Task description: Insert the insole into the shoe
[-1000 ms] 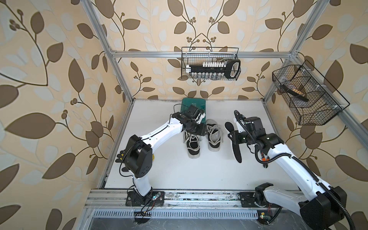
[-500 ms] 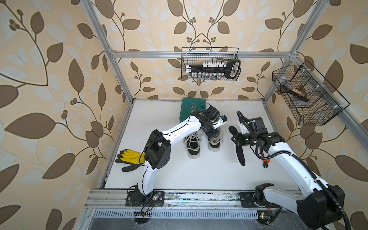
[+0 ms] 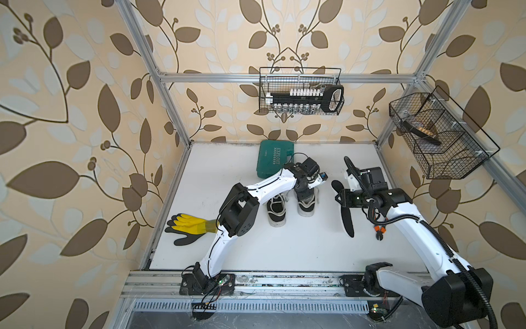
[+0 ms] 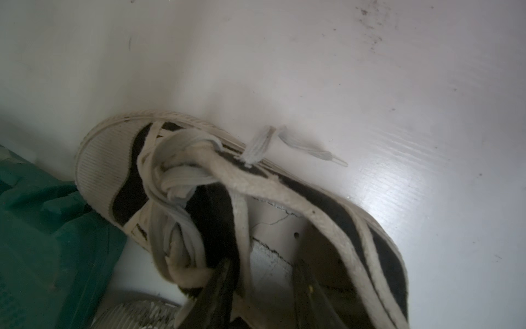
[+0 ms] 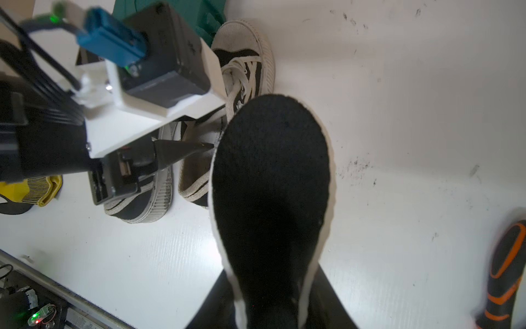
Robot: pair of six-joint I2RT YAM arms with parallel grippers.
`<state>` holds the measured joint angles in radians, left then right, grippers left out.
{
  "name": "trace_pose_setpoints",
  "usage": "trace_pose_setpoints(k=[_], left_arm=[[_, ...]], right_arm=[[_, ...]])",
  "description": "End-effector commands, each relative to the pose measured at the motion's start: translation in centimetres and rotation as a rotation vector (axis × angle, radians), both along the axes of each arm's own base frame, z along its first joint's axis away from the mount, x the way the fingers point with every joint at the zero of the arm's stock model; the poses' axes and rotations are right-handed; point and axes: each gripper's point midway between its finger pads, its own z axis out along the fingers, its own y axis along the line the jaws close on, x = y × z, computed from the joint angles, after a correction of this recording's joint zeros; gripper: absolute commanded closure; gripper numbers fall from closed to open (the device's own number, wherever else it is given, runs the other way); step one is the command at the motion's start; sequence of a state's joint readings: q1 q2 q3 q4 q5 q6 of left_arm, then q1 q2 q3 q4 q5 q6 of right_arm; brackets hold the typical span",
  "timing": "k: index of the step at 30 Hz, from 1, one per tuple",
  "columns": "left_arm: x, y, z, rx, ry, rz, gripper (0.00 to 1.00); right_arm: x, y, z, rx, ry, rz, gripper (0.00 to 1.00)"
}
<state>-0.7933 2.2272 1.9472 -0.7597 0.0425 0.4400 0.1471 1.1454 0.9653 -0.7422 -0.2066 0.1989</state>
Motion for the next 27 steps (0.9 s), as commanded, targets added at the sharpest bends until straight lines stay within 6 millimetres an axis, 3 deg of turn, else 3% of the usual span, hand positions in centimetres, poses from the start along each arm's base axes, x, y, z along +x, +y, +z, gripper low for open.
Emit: trace_pose_setpoints(k=[1,4,8,15,27], left_arm=[[1.7,-0.5,1.1,0.004,-0.090,0.009,0.69],[2.4,-0.3,1.2,0.030,-0.132,0.036,0.82],[2.4,-0.7,2.9,-0.007,-0.129,0.071,1.00],[0.8,-2.2,7.2,-0.147,0.003,0.169,1.00],[-3.0,-3.5,11.5,-0.380,0.360,0.481,1.00]], right_arm=[[-0.1,0.1,1.6,0.013,-0.026,0.025,0.65],[-0.1,0.0,1.9,0.011,-0.031,0.024,0.66],[-0.1,-0.1,2.1,0.012,-0.032,0.020,0.67],[-0.3,-0.7,3.0,-0.007,-0.047,0.013,0.69],[-1.0,-1.6,5.0,-0.062,-0.068,0.040,0.74]])
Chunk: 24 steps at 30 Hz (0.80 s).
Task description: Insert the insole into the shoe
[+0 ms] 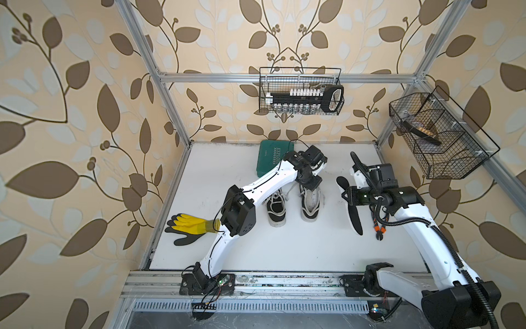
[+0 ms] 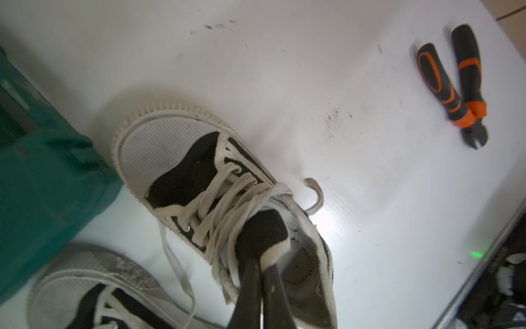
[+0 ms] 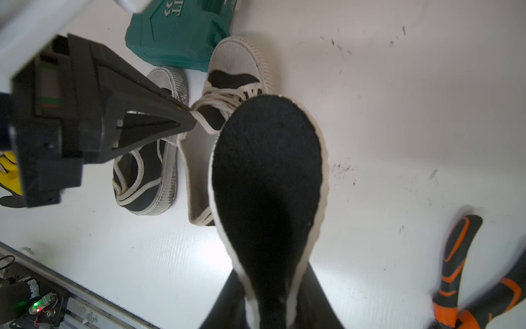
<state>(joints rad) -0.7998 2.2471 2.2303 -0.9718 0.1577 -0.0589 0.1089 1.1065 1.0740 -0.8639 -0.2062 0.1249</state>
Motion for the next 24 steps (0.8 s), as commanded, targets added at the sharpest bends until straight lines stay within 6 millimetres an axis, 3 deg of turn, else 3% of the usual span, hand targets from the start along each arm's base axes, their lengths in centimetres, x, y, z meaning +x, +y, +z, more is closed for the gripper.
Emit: trace_pose_setpoints(k=[1,5,11,15,24], left_arm=[[-2.1,-1.4,4.6,-0.179,0.136,0.131,1.00],[-3.2,-1.8,4.5,-0.261,0.236,0.208,1.00],[-4.4,-0.9,1.4,-0.323,0.353,0.270,1.00],[-4.9,-0.9,0.3,-0.410,0.420,0.274,1.00],[-4.8,-0.9,1.3,-0.530,0.460,0.246,1.00]], right_arm=[[-0.5,-0.4,1.5,-0.031,-0.022,0.025,0.74],[-0.8,-0.5,1.9,-0.060,-0.017,0.057,0.75],[-2.2,-0.4,0.9,-0.116,0.045,0.164,0.77],[-2.9,-0.4,-0.1,-0.185,0.089,0.224,0.80],[-4.5,0.2,-3.5,-0.399,0.251,0.398,0.81]])
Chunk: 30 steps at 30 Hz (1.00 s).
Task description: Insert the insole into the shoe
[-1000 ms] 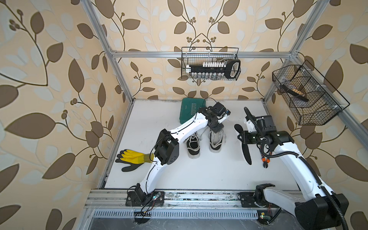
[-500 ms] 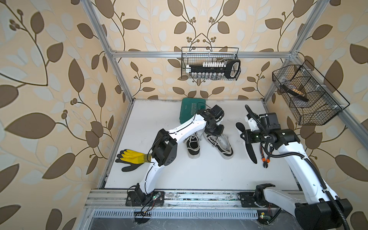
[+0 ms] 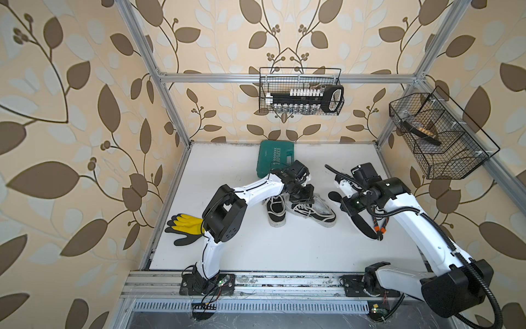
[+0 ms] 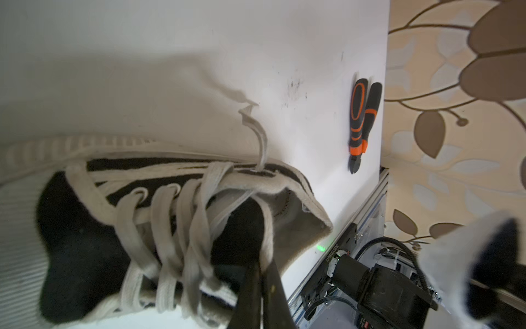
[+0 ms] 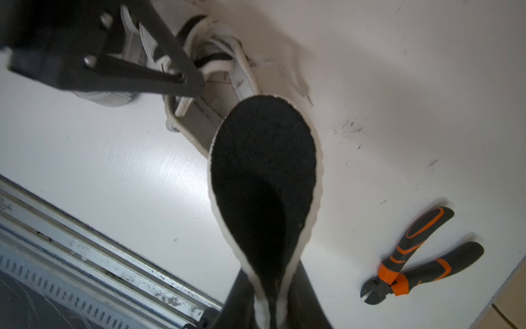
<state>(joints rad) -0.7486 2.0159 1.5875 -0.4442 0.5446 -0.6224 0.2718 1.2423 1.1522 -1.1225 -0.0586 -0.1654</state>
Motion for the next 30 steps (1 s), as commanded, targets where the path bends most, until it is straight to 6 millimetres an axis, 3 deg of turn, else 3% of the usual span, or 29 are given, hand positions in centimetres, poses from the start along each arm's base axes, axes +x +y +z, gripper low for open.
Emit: trace_pose_setpoints(k=[1,10,18,30], left_arm=[[0.3,-0.9,5.1,-0.185,-0.040,-0.008,1.00],[0.3,-0.7,5.2,-0.369,0.023,-0.018,1.00],[1.0,0.2,4.5,-0.461,0.072,-0.002,1.00],[0.5,0.8,3.1,-0.516,0.108,0.010,1.00]], right_arm=[[-0.6,-1.0,0.2,-0.098,0.018,0.057,0.82],[-0.3,-0.2,-0.2,-0.162,-0.019,0.229,0.84],[-0.8,0.7,-1.7,-0.192,0.024,0.377,0.86],[0.3,2.0,-4.1,-0.218,0.103,0.420,0.89]])
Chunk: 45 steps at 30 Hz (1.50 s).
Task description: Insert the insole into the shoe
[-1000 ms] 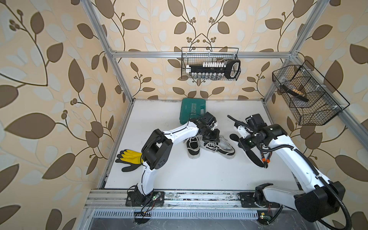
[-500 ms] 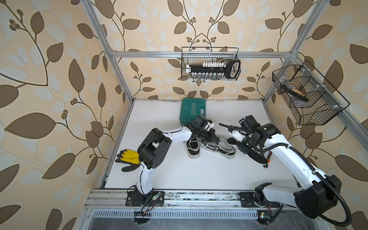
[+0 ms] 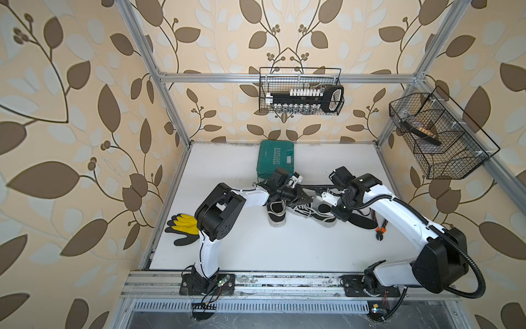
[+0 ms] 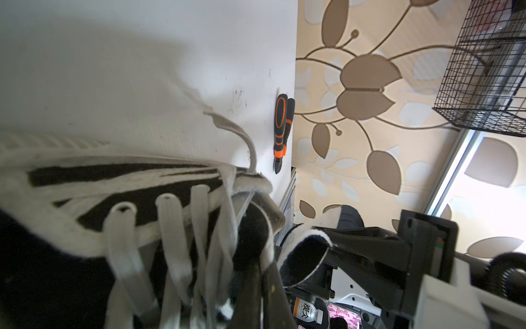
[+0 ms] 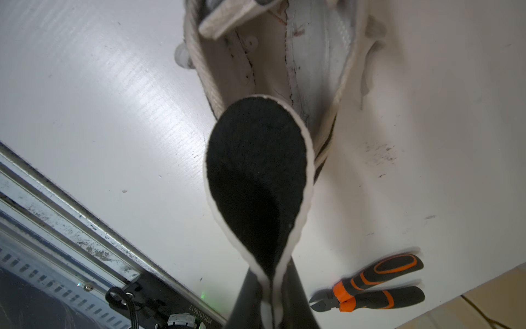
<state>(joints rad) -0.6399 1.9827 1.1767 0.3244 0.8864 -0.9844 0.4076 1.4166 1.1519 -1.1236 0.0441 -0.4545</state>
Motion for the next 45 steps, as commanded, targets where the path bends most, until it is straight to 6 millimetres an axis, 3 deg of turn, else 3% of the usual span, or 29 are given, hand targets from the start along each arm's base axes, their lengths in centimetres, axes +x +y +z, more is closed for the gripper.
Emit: trace_pose_setpoints(k=[1,13,25,33,45], left_arm=[[0.1,-0.2,3.4,-0.098,-0.064,-0.022,1.00],[0.0,-0.2,2.7,-0.125,-0.043,-0.011,1.00],[0.2,-0.4,2.6,-0.172,-0.036,0.006,1.00],[-0.7,0.2,0.5,-0.140,-0.009,0.010,1.00],[-1.1,0.0,-0.4,-0.125,0.003,0.003,1.00]], right_arm=[[0.5,0.3,0.0,-0.004,-0.008,0.024,0.90],[2.8,2.0,-0.5,0.019,0.021,0.034,0.92],[3.0,3.8,-2.0,0.057,0.060,0.039,0.92],[3.6,5.3,-2.8,0.159,-0.014,0.039,0.93],[4.5,6.7,-3.5,0.184,0.011,0.050,0.92]])
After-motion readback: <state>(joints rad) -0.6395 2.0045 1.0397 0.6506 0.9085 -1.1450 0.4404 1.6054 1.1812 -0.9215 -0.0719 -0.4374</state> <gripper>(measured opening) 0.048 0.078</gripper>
